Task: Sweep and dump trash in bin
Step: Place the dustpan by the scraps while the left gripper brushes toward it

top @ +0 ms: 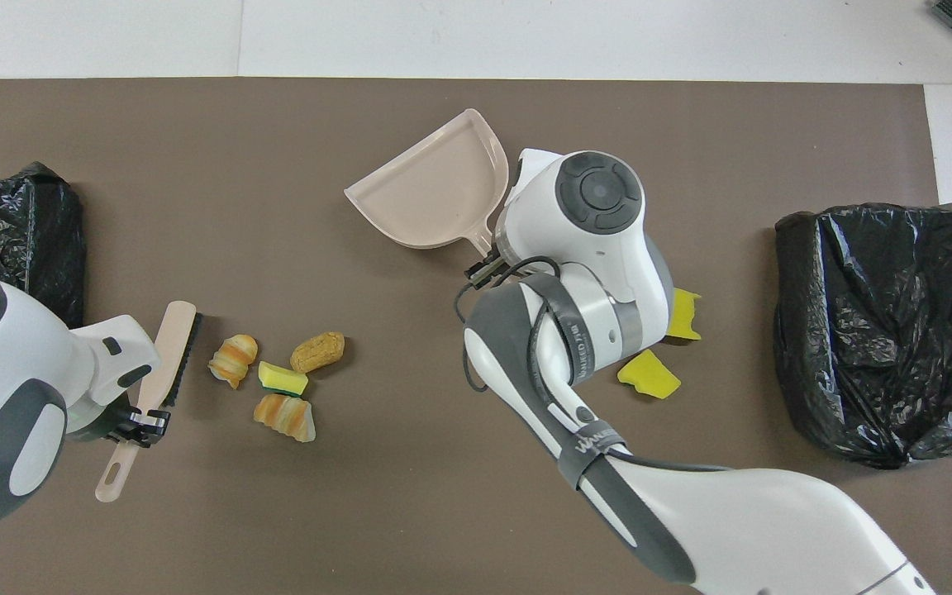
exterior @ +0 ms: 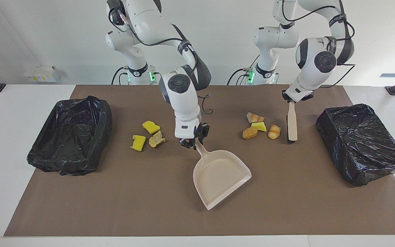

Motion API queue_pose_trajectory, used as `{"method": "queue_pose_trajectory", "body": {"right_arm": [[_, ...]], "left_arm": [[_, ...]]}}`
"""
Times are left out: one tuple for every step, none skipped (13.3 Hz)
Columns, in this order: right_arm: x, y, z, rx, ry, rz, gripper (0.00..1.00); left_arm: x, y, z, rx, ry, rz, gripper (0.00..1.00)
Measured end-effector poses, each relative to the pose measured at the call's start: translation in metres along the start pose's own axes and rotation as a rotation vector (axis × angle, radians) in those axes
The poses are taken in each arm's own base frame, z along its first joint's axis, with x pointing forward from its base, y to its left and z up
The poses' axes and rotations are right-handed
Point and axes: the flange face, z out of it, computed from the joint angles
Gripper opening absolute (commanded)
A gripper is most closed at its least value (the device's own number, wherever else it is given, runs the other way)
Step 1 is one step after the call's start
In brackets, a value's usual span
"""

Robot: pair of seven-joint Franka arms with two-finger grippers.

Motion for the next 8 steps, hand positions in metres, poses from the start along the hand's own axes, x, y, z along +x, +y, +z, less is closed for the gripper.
{"method": "queue_pose_trajectory", "body": {"right_arm": [[-0.011, 0.016, -0.016, 0.016, -0.024, -0.080, 0.00], [-0.025, 0.033, -0.030, 0.034, -0.046, -0.163, 0.00], [-0.040, 0.047, -0.042, 0.053, -0.065, -0.247, 0.00], [-0.054, 0.056, -0.049, 0.072, -0.081, -0.331, 0.00], [-0.064, 0.056, -0.052, 0.092, -0.102, -0.423, 0.00], [-0.069, 0.048, -0.052, 0.099, -0.131, -0.496, 0.00], [-0.070, 0.031, -0.050, 0.086, -0.171, -0.560, 0.00], [-0.069, 0.012, -0.046, 0.072, -0.204, -0.621, 0.00]], "left_arm": [[0.000, -0.001, 0.000, -0.002, 0.000, -0.014, 0.00], [0.000, 0.000, 0.000, -0.006, -0.001, -0.026, 0.00], [0.000, 0.001, 0.001, -0.013, -0.002, -0.038, 0.00], [-0.001, 0.004, 0.001, -0.017, -0.003, -0.044, 0.00], [-0.003, 0.008, 0.003, -0.017, -0.001, -0.047, 0.00], [-0.005, 0.012, 0.007, -0.018, 0.013, -0.060, 0.00], [-0.010, 0.014, 0.014, -0.023, 0.037, -0.088, 0.00], [-0.016, 0.015, 0.023, -0.033, 0.063, -0.121, 0.00]]}}
